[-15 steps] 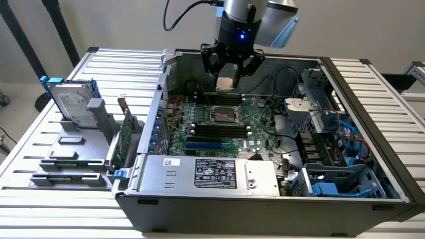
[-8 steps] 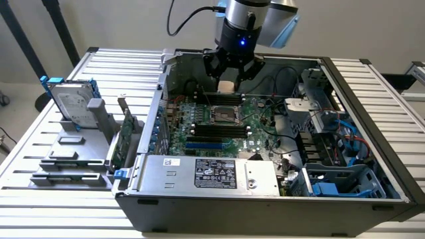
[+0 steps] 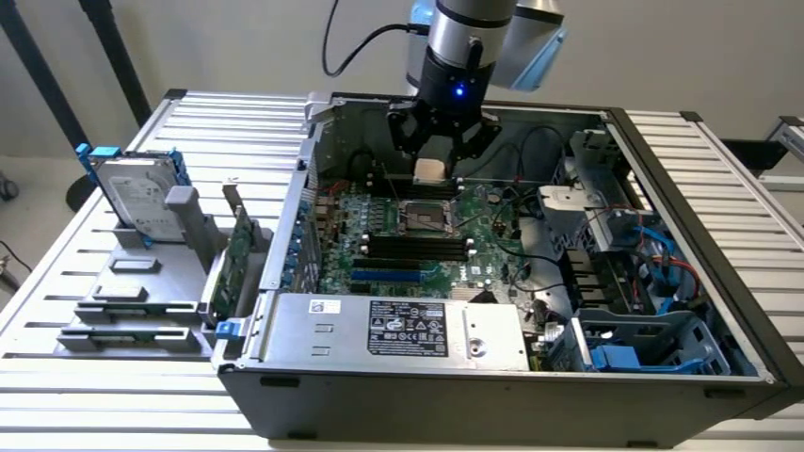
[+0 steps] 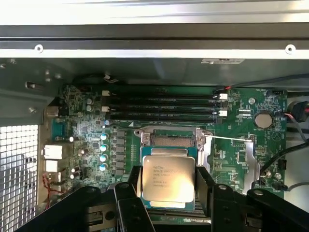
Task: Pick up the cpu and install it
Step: 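Pick up the cpu and move it towards the insertion slot, then place the cpu into insertion slot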
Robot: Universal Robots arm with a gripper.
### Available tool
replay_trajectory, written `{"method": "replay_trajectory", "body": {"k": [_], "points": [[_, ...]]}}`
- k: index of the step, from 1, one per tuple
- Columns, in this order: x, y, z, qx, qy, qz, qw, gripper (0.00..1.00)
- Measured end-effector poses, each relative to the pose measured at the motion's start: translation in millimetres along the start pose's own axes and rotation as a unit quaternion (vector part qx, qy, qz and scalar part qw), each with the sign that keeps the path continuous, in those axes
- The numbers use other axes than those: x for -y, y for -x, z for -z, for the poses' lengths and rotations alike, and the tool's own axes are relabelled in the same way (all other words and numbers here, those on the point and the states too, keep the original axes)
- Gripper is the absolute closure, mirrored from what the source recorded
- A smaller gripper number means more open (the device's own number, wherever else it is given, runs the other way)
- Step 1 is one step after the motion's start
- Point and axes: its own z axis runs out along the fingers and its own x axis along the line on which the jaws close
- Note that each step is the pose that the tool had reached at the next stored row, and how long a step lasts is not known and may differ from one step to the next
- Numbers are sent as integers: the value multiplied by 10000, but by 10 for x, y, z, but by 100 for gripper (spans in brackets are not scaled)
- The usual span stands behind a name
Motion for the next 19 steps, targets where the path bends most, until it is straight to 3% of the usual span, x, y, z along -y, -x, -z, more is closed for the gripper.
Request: {"method": "replay_trajectory", "body": {"k": [12, 19], "points": [[-26, 44, -218, 9, 4, -37, 10000, 45], [-25, 45, -228, 7, 3, -37, 10000, 45]]}}
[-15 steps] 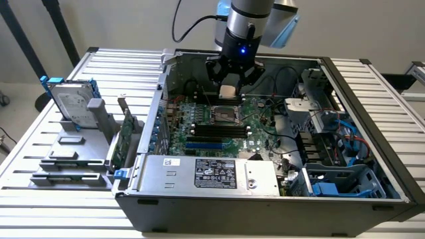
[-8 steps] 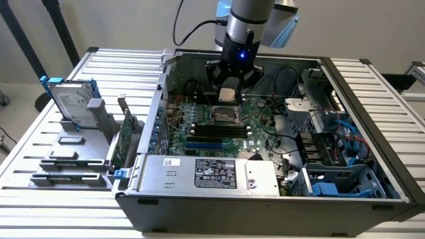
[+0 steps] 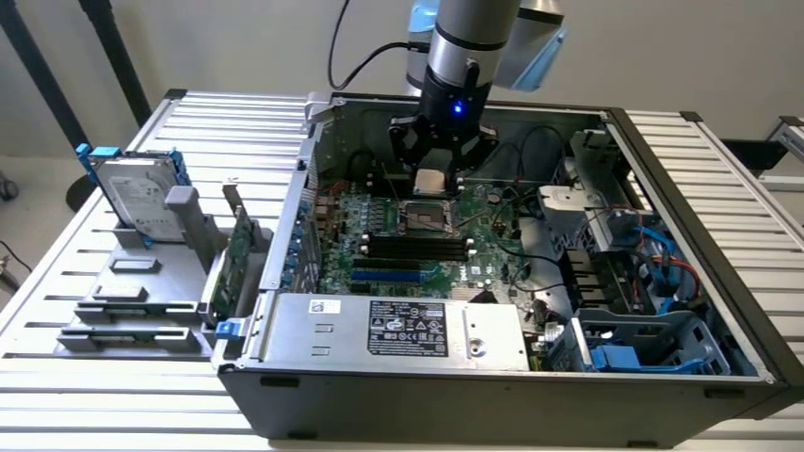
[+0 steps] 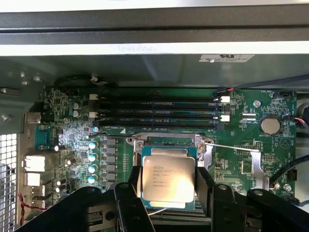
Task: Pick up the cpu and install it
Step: 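Place the cpu into insertion slot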
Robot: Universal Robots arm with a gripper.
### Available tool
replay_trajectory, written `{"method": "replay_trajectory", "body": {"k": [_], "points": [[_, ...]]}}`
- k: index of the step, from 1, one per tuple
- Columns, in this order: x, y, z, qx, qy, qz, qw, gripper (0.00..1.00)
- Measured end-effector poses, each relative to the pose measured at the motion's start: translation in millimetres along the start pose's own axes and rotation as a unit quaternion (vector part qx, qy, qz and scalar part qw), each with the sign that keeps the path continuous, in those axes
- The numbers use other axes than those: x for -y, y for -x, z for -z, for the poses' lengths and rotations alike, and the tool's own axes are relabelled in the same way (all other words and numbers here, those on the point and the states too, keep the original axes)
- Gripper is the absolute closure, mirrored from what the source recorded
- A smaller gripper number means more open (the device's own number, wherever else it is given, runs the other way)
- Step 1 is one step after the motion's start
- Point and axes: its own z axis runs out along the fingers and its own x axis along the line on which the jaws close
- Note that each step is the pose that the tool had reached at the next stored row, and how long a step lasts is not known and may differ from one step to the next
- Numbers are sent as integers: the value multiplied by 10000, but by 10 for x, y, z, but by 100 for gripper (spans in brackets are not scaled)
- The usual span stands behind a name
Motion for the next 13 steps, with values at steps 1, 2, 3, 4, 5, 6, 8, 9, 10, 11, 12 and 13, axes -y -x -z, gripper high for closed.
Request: {"method": "replay_trajectory", "body": {"k": [1, 2, 3, 4, 5, 6, 8, 9, 10, 11, 12, 13], "points": [[0, 0, 0, 0, 0, 0, 10000, 45], [0, 0, 0, 0, 0, 0, 10000, 45], [0, 0, 0, 0, 0, 0, 10000, 45], [0, 0, 0, 0, 0, 0, 10000, 45], [0, 0, 0, 0, 0, 0, 10000, 45], [0, 0, 0, 0, 0, 0, 10000, 45], [0, 0, 0, 0, 0, 0, 10000, 45], [0, 0, 0, 0, 0, 0, 10000, 45], [2, 0, 0, -1, 0, 0, 10000, 45], [12, 1, 0, -9, 1, 0, 10000, 45], [25, 1, 1, -12, 0, -1, 10000, 45], [41, 1, 1, -13, 0, -1, 10000, 45]]}}
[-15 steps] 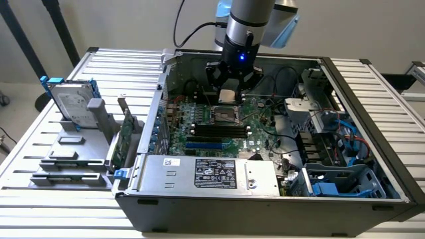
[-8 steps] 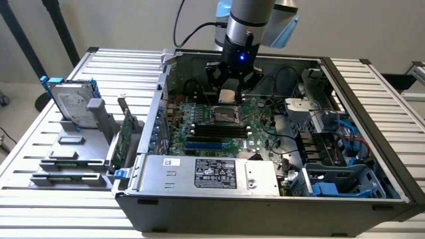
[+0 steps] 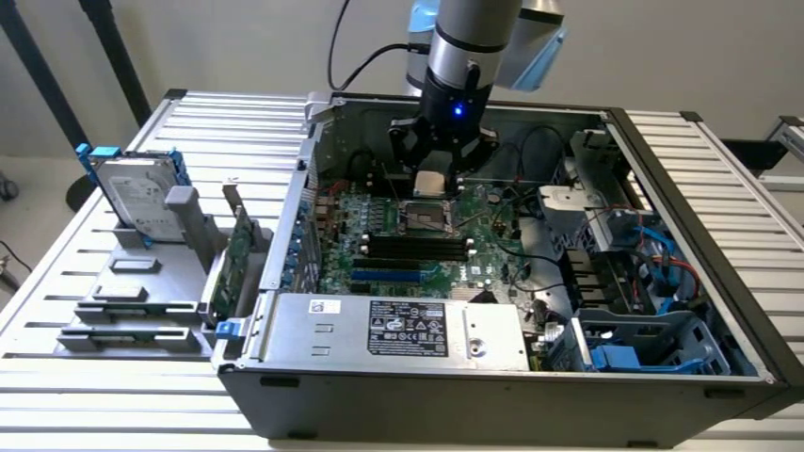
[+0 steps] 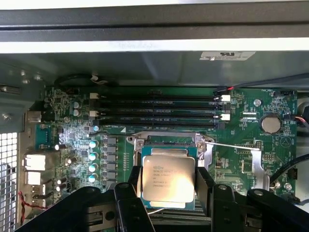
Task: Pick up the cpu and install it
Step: 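Place the cpu into insertion slot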
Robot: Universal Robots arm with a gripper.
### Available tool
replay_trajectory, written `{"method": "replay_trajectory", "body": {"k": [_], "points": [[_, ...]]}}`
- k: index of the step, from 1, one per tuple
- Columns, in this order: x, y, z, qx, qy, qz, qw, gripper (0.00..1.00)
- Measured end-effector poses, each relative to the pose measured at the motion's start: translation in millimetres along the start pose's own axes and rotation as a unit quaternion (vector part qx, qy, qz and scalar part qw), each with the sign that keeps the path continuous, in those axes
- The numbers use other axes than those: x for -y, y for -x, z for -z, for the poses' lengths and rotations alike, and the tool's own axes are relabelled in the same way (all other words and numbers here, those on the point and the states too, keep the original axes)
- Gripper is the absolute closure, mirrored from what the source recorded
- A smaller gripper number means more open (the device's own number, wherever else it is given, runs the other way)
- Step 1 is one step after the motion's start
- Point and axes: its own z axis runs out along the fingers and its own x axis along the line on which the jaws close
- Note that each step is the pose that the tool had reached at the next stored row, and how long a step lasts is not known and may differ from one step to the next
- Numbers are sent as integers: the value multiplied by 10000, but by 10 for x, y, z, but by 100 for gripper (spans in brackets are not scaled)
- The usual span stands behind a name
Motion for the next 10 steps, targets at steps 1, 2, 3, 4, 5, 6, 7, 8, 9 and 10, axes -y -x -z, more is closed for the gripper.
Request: {"method": "replay_trajectory", "body": {"k": [1, 2, 3, 4, 5, 6, 7, 8, 9, 10], "points": [[16, 0, -1, 0, 0, 0, 10000, 45], [27, 1, -3, 1, 0, -14, 10000, 45], [30, 1, -10, 6, 5, -63, 10000, 45], [31, 2, -15, 13, 11, -137, 9999, 45], [31, 2, -20, 20, 17, -222, 9997, 45], [32, 3, -26, 28, 25, -311, 9995, 45], [32, 3, -33, 37, 33, -400, 9992, 45], [33, 4, -39, 45, 40, -489, 9988, 45], [34, 4, -45, 54, 49, -584, 9983, 45], [34, 5, -50, 62, 56, -673, 9977, 45]]}}
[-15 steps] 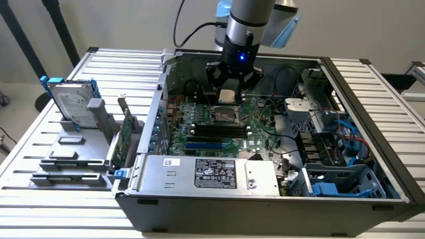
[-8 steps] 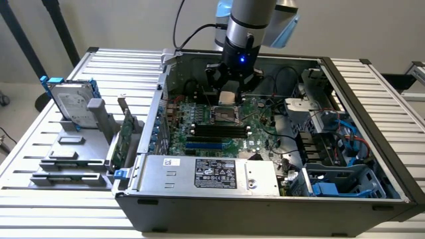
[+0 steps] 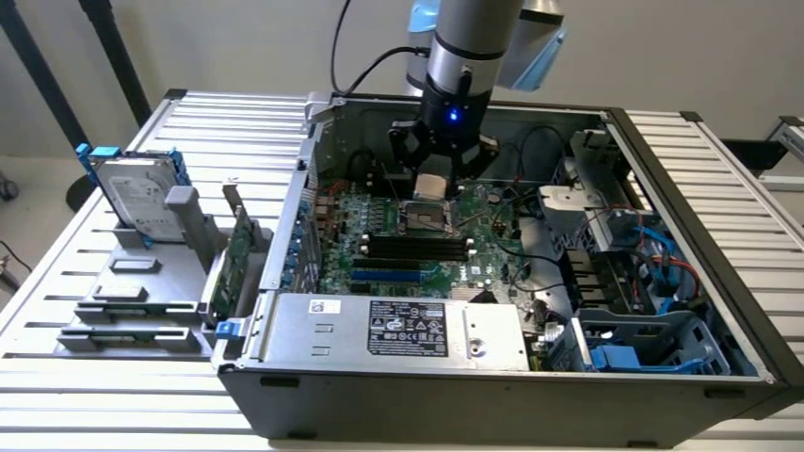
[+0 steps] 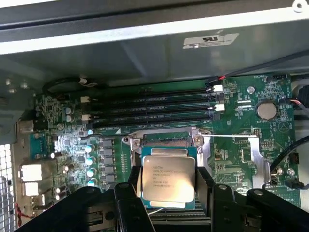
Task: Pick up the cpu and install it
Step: 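Place the cpu into insertion slot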
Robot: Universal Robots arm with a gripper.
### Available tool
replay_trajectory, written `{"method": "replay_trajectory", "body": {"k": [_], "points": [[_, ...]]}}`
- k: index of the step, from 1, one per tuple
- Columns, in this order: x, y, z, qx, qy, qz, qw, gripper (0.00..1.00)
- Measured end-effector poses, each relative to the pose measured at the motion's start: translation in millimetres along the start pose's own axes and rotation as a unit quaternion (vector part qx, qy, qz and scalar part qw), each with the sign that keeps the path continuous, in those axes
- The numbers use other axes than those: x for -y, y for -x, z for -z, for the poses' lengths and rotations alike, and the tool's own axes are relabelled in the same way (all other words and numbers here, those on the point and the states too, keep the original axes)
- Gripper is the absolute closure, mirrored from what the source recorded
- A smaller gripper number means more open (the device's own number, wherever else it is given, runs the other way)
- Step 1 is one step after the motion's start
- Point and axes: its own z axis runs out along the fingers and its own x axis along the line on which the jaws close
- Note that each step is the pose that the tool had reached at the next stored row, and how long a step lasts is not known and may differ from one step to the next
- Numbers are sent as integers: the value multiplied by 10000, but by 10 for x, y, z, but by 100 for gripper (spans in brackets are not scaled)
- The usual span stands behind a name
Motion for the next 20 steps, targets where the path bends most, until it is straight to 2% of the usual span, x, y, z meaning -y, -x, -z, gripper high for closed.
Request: {"method": "replay_trajectory", "body": {"k": [5, 10, 15, 20], "points": [[1, 2, -19, 41, 39, -446, 9990, 45], [3, 3, -36, 83, 78, -899, 9959, 45], [5, 5, -53, 124, 116, -1348, 9907, 45], [6, 6, -70, 165, 154, -1791, 9836, 45]]}}
